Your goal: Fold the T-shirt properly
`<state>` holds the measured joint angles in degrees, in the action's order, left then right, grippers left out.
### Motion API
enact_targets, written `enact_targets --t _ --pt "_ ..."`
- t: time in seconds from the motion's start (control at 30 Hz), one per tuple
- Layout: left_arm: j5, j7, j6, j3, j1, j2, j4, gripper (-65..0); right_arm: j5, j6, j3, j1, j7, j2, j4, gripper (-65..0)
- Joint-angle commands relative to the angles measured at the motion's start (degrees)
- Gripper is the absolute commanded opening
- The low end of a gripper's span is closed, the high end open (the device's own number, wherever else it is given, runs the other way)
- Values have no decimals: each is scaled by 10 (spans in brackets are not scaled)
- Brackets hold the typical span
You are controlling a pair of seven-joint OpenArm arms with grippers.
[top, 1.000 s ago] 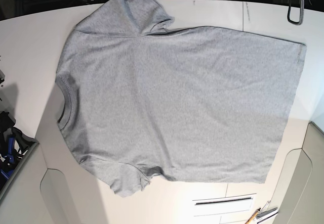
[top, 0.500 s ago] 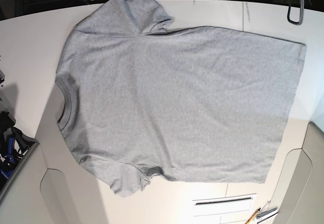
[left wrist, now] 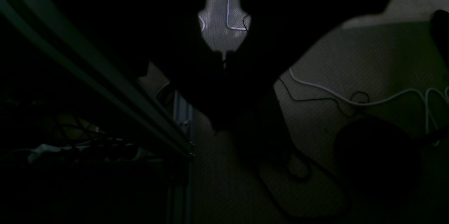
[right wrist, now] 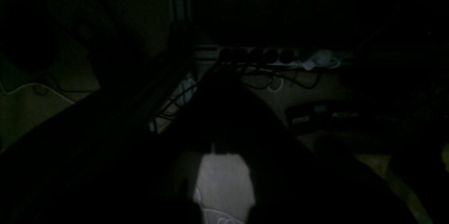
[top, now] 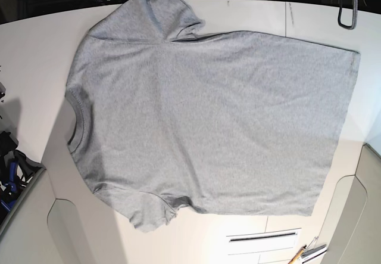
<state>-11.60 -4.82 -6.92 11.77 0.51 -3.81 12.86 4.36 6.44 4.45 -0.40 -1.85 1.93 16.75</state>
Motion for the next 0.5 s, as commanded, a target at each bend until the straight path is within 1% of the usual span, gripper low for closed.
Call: enact_targets --t 0.0,0.13,0.17,0.27,0.37,0.47 --pt "-2 -11 -9 -1 5 -2 3 -650 2 4 0 -5 -9 5 5 -650" --pt "-4 -18 -56 -1 31 -19 12 -650 2 4 0 -32 -9 15 8 -650" --pt "-6 -18 -61 -1 42 -24 20 -650 2 5 0 -40 -9 19 11 -650" --pt "-26 -18 -62 -1 82 -46 56 -650 1 8 0 -69 -9 32 35 -650" --pt "-42 -18 -62 -1 134 -75 107 -650 -15 42 0 -111 -9 50 83 -650" --pt "-45 -18 -62 -2 200 -109 173 -650 -62 74 0 -164 -9 75 149 -650"
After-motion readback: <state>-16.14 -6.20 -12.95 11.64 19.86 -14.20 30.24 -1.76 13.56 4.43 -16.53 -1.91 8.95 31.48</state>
